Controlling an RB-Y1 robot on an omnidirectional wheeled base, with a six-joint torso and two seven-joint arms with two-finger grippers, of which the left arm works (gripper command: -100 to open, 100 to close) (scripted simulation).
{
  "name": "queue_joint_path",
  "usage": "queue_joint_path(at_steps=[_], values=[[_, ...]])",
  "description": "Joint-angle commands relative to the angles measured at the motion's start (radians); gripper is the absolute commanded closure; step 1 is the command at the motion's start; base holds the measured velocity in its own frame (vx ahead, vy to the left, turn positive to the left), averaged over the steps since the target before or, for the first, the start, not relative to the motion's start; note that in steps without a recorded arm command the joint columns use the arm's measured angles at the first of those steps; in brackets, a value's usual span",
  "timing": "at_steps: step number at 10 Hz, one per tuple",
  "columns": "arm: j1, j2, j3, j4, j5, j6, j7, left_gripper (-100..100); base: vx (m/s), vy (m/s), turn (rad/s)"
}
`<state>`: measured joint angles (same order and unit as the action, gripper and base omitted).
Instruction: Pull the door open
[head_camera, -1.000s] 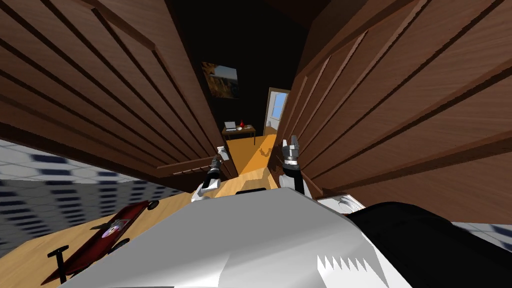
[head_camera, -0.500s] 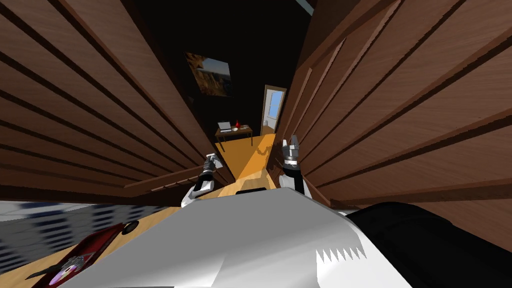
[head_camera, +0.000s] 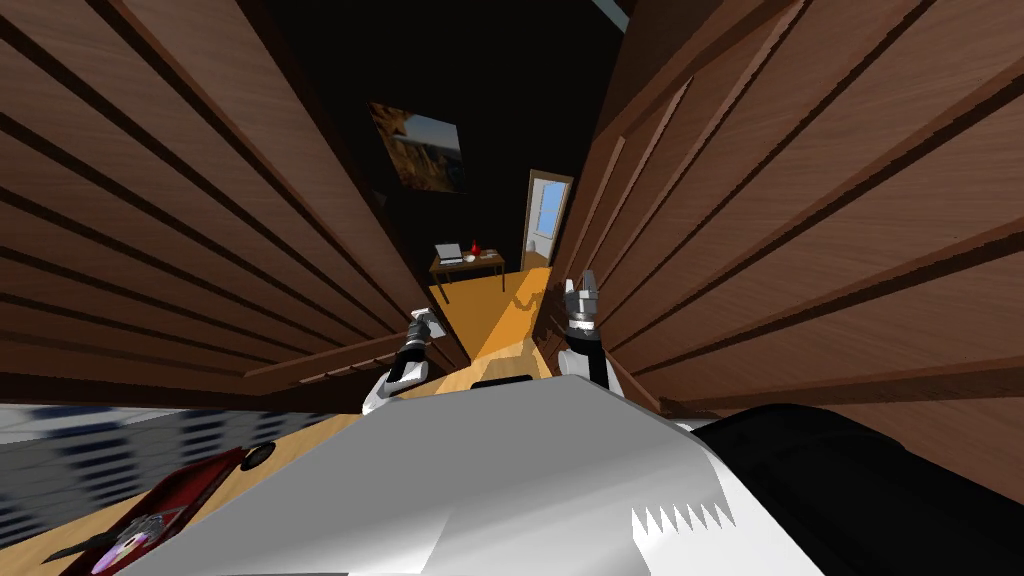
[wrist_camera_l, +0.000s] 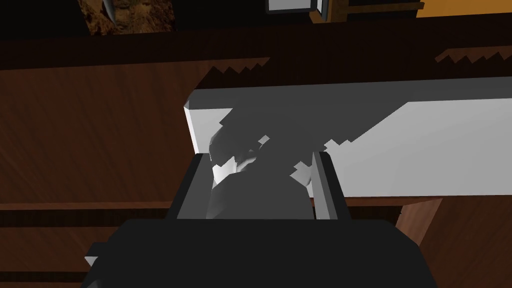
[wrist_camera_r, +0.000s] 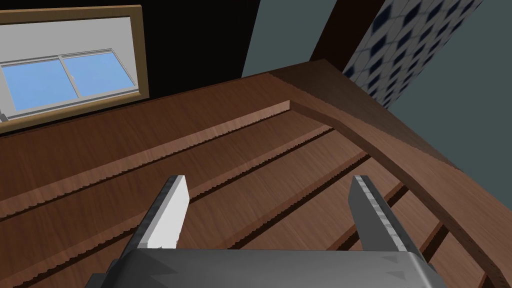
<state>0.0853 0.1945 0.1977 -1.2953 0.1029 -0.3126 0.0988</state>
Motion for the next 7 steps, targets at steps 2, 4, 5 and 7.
queue_joint_path(at_steps=[2, 4, 5, 7], values=[[0.0, 0.0, 0.001, -0.001, 0.001, -0.001, 0.001, 100, -0.004, -0.001, 0.002], [0.007, 0.014, -0.015, -0.002, 0.002, -0.003, 0.014, 100, -0.139, 0.041, -0.09], [0.01, 0.023, -0.023, -0.003, 0.004, -0.006, 0.022, 100, -0.208, 0.055, -0.133], [0.018, 0.043, -0.042, -0.007, 0.007, -0.011, 0.04, 100, -0.21, 0.042, -0.132]])
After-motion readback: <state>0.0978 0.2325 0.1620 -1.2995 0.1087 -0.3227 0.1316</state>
